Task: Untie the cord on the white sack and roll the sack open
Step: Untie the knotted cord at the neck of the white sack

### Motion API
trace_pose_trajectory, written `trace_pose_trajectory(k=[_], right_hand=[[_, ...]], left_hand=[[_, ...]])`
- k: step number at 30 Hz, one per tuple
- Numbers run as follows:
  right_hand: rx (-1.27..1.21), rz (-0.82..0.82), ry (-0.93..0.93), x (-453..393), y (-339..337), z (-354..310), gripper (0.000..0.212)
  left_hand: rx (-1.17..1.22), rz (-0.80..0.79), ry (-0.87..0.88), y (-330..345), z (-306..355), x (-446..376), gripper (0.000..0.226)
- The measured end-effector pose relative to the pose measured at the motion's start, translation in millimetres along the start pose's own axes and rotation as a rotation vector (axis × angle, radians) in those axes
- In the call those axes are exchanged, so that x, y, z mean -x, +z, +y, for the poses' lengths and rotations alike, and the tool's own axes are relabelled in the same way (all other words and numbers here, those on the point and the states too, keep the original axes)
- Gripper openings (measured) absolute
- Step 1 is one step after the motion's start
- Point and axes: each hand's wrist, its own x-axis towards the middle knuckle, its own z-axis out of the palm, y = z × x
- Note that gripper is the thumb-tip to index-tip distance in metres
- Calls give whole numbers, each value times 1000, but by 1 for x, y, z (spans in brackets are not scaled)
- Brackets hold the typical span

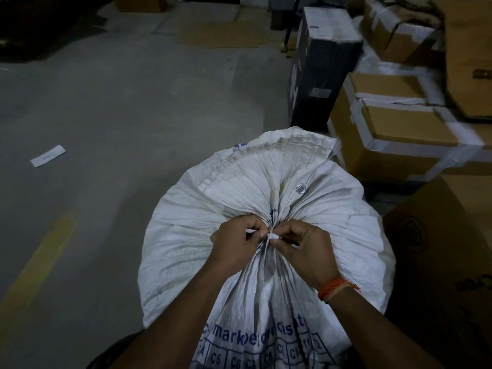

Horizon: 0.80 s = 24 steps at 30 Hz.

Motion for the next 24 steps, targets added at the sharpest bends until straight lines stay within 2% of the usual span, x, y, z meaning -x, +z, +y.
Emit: trace_pose_trajectory(k=[10,14,20,24], right_hand=[[-7,24,-11,3,2,-1,19],[-2,30,-11,3,3,-2,20],[-32,-9,0,-2,-2,-3,18],[-41,-8,7,-2,0,-2,20]], left_hand=[[13,43,-17,6,0,1,21],[4,59,-19,9,0,3,17],[94,-21,-22,-9,1,2,8],[15,-61,-32,-18,-4,0,4]])
